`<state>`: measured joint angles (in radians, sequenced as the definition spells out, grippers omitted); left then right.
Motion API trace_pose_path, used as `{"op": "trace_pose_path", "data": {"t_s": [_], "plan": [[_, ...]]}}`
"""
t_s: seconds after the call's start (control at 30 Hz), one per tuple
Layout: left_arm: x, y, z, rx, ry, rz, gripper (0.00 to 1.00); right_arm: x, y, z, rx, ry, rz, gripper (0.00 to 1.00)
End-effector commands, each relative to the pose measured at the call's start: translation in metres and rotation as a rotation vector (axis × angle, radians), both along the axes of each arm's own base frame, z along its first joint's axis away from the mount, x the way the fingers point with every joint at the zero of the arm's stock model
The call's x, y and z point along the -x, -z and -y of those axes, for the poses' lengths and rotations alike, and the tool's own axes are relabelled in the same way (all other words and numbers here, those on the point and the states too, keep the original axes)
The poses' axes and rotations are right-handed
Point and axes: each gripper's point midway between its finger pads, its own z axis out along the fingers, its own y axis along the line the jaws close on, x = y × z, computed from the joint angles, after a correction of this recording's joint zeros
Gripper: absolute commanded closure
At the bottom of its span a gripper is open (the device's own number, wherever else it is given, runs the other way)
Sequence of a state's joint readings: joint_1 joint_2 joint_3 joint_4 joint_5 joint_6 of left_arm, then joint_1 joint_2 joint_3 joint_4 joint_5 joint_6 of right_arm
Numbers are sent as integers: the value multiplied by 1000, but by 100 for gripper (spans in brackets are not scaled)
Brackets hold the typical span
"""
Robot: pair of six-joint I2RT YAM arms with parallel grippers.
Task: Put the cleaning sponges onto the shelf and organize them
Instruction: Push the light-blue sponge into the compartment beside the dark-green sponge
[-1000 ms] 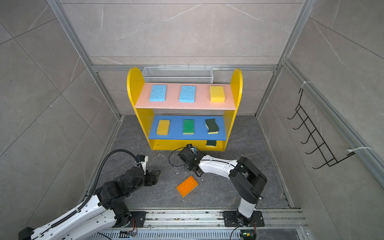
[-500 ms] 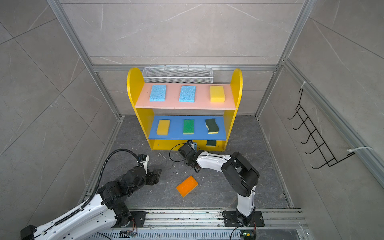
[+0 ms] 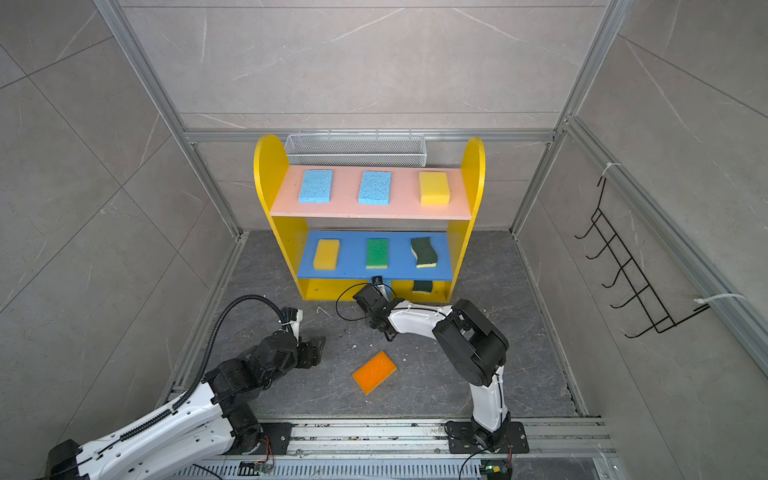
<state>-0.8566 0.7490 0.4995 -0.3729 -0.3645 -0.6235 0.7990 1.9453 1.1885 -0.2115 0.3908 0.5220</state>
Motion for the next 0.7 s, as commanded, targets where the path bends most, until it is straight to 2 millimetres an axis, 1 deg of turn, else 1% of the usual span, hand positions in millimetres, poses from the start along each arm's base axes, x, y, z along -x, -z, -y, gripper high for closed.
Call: {"op": "trace_pose_path", "data": {"t_s": [0.0,0.13,0.27,0.43,0.57,0.67], "plan": [[-9,-9,6,14,4,42,23,-30,-20,-1,-31,52,120,50],[-10,-7,8,15,6,35,23,-39,-28,-3,-38,69,163,50],[-10,-6,8,15,4,36,23,-44,-31,-3,-53,87,193,50],[-11,-2,8,10,1,34,23,-50,-35,-9,-74,82,228,48],[-12,2,11,8,4,24,24,-53,-36,-13,-106,75,252,48],[-12,6,12,6,7,15,24,-50,-33,-10,-118,88,257,48]]}}
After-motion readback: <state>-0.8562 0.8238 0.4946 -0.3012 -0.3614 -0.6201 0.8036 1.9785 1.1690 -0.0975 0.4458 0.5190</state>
